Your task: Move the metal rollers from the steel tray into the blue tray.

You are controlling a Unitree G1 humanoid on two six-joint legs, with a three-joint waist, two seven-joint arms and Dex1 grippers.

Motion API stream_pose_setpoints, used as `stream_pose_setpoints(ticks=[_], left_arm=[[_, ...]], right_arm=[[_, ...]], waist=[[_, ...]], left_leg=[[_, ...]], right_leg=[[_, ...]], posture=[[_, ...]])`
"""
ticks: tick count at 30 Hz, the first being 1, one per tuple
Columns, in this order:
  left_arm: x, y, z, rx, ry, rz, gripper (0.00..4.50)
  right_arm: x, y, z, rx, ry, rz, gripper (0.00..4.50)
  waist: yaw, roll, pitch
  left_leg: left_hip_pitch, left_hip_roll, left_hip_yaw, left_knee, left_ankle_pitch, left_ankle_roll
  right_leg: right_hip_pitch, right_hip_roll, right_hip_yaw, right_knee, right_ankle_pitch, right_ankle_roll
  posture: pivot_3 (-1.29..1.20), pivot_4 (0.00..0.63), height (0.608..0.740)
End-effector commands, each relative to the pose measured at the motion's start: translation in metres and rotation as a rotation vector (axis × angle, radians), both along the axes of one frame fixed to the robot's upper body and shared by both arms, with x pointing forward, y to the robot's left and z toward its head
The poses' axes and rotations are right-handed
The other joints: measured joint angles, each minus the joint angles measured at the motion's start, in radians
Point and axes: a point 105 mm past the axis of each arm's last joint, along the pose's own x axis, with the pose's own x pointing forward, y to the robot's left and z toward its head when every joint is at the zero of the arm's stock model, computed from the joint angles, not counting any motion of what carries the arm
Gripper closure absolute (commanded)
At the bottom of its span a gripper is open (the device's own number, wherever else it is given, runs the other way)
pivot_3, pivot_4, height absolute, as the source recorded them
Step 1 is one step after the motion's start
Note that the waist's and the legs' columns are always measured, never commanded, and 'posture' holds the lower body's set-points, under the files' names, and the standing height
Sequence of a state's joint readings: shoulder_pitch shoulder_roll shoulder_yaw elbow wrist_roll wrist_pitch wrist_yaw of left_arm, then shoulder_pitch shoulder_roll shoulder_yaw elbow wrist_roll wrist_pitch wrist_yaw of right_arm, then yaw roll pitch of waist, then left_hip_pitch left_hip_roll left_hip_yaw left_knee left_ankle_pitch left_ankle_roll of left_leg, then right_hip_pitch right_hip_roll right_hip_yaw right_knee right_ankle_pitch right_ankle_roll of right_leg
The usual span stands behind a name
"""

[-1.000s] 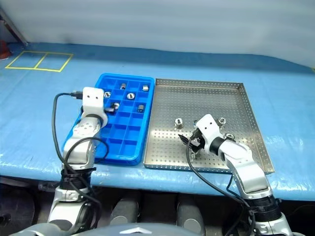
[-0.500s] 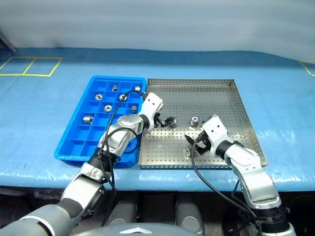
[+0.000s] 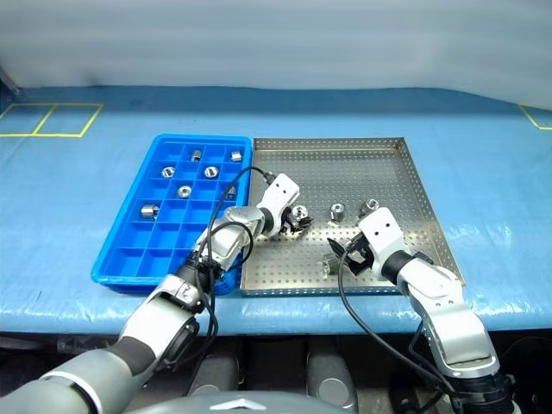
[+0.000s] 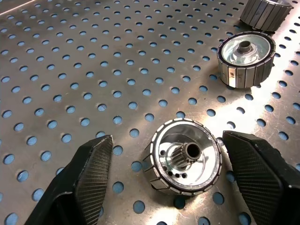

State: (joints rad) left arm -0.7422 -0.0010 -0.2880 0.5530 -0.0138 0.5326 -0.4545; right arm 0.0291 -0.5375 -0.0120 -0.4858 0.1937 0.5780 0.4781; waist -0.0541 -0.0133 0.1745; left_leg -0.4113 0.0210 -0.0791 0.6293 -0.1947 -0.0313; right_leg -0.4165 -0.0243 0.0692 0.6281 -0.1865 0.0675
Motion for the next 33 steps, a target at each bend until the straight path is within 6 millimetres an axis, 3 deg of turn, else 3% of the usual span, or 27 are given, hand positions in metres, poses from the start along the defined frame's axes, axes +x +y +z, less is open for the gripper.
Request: stream_pose_setpoints(ticks=[1,3,4,7,9,14,18,23,26,29,33], left_arm=[[0.003,-0.005,0.012,-0.025,-0.035,-0.003,1.89],[0.003,-0.004,0.014,-0.031,-0.039,0.003,2.61],[0.004,-0.003,0.015,-0.034,-0.040,0.004,2.77],[0.004,-0.001,0.017,-0.032,-0.057,0.010,2.77],[0.006,0.000,0.032,-0.085,-0.105,0.033,2.77],[-0.005,0.012,0.092,-0.295,-0.208,0.055,2.77],[-0.022,0.046,0.122,-0.339,-0.259,0.108,2.77],[-0.032,0.128,0.123,-0.169,-0.330,0.487,2.77],[-0.052,0.179,0.119,-0.078,-0.360,0.758,2.77],[-0.077,0.201,0.114,-0.035,-0.351,0.890,2.77],[-0.100,0.206,0.106,-0.010,-0.317,0.969,2.77]], right_arm=[[0.002,0.000,0.013,-0.006,-0.052,-0.002,0.00],[0.003,0.001,0.012,-0.005,-0.051,0.000,0.00],[0.003,0.001,0.012,-0.005,-0.051,0.001,0.00],[0.005,0.004,0.011,-0.003,-0.047,0.011,0.00],[0.006,0.009,0.010,0.005,-0.040,0.032,0.00],[0.007,0.022,0.006,0.020,-0.016,0.098,0.00],[0.008,0.034,0.005,0.044,0.000,0.163,0.00],[0.012,0.039,0.003,0.040,0.002,0.184,0.00],[0.014,0.043,0.003,0.041,0.008,0.213,0.00],[0.017,0.048,0.004,0.041,0.012,0.249,0.00],[0.021,0.063,0.011,0.075,0.000,0.352,0.00]], waist=[[-0.001,0.000,0.000],[-0.002,0.000,0.000],[-0.002,0.000,0.000],[-0.002,0.000,0.000],[-0.004,0.000,0.000],[-0.004,0.000,0.000],[-0.005,0.000,0.000],[0.001,0.000,0.000],[0.017,0.000,0.000],[0.043,-0.001,0.001],[0.083,-0.002,0.001]], left_leg=[[0.000,0.000,0.000,0.000,0.000,0.000],[0.000,0.000,0.000,0.000,0.000,0.000],[0.000,0.000,0.000,0.000,0.000,0.000],[0.000,0.000,0.000,0.000,0.000,0.000],[0.000,0.000,0.000,0.000,0.000,0.000],[0.000,0.000,0.000,-0.001,0.000,0.000],[0.000,0.000,0.000,-0.001,0.000,0.000],[0.002,0.001,-0.001,-0.001,0.000,0.000],[0.001,0.001,-0.001,-0.001,0.001,0.001],[0.001,0.001,-0.001,-0.001,0.000,0.001],[0.001,0.001,-0.002,0.000,0.001,0.000]], right_leg=[[0.000,0.000,0.000,0.000,0.000,0.000],[0.000,0.000,0.000,0.000,0.000,0.000],[0.000,0.000,0.000,0.000,0.000,0.000],[0.000,0.000,0.000,0.000,0.000,0.000],[0.000,0.000,0.000,0.000,0.000,0.000],[-0.001,0.000,0.000,0.000,0.000,0.000],[0.000,0.000,0.000,0.000,0.000,0.000],[0.000,0.001,0.000,0.002,0.000,0.000],[0.000,0.001,0.000,0.002,0.000,0.000],[0.001,0.001,0.000,0.001,0.000,0.000],[0.001,0.000,-0.001,0.001,0.000,0.000]], posture=[[-0.05,0.150,0.740],[-0.04,0.150,0.740],[-0.04,0.150,0.740],[-0.02,0.150,0.740],[-0.02,0.150,0.740],[0.02,0.150,0.740],[0.05,0.150,0.740],[0.10,0.150,0.740],[0.16,0.150,0.740],[0.23,0.150,0.740],[0.29,0.150,0.740]])
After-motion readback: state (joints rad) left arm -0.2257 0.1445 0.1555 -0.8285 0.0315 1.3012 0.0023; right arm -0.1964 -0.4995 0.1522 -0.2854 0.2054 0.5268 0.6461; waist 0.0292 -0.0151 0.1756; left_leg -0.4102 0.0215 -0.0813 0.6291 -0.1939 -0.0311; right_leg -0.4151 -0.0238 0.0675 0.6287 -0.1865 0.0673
